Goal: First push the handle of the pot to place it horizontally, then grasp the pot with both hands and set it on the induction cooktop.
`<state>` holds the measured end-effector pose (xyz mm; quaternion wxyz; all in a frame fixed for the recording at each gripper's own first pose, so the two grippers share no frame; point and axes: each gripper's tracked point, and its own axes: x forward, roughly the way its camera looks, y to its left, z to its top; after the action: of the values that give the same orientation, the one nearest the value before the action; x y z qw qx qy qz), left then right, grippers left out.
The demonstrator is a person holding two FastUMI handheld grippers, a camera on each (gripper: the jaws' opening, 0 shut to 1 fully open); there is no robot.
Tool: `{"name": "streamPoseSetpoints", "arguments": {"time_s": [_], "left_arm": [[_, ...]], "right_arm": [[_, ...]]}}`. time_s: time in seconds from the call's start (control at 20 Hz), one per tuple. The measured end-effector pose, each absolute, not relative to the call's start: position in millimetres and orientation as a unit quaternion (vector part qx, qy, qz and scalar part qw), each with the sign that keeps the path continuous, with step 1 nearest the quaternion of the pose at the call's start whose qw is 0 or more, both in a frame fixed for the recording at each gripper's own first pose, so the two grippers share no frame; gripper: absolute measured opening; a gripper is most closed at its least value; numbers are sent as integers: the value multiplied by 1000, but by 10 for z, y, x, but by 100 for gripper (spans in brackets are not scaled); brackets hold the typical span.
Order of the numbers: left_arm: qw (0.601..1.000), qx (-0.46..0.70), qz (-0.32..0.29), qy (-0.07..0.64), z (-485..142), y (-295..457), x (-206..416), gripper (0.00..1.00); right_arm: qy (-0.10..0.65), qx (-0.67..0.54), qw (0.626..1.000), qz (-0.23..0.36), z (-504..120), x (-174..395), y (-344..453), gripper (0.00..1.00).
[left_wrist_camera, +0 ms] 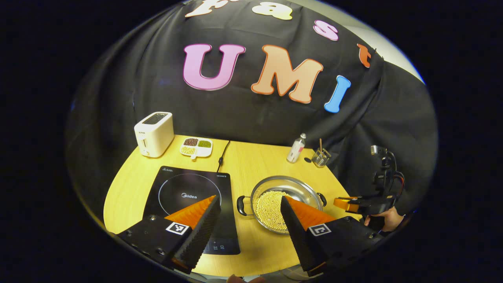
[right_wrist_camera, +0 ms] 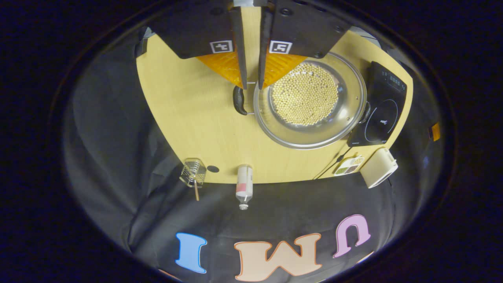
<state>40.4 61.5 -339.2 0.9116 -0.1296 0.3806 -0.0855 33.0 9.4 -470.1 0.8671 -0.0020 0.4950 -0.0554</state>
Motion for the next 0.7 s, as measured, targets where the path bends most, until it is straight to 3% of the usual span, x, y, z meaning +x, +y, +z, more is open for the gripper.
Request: {"name": "streamPoseSetpoints", "arguments": {"time_s": [0.05,0.2,0.25,0.3,0.4,0.45,0.7], "left_arm": [[905,-132,-94,392,-3479,606,394,95],[896,-138,-110,408,-3633,588,428,95],[892,-138,-114,414,-3702,574,440,95],[888,-139,-113,423,-3766,572,450,95],[878,-151,-107,442,-3927,532,449,95],[873,-157,-103,451,-3978,485,447,95],[864,-138,-82,477,-4313,308,562,95]], "right_arm": [[494,-5,867,-62,-4663,305,94,30],[485,-26,871,-67,-4572,274,99,46],[486,-36,871,-64,-4595,276,95,63],[490,-45,869,-61,-4629,270,93,71],[497,-51,865,-56,-4704,321,65,76],[497,-46,865,-53,-4725,365,57,72],[511,-9,859,-33,-5026,567,-28,76]]}}
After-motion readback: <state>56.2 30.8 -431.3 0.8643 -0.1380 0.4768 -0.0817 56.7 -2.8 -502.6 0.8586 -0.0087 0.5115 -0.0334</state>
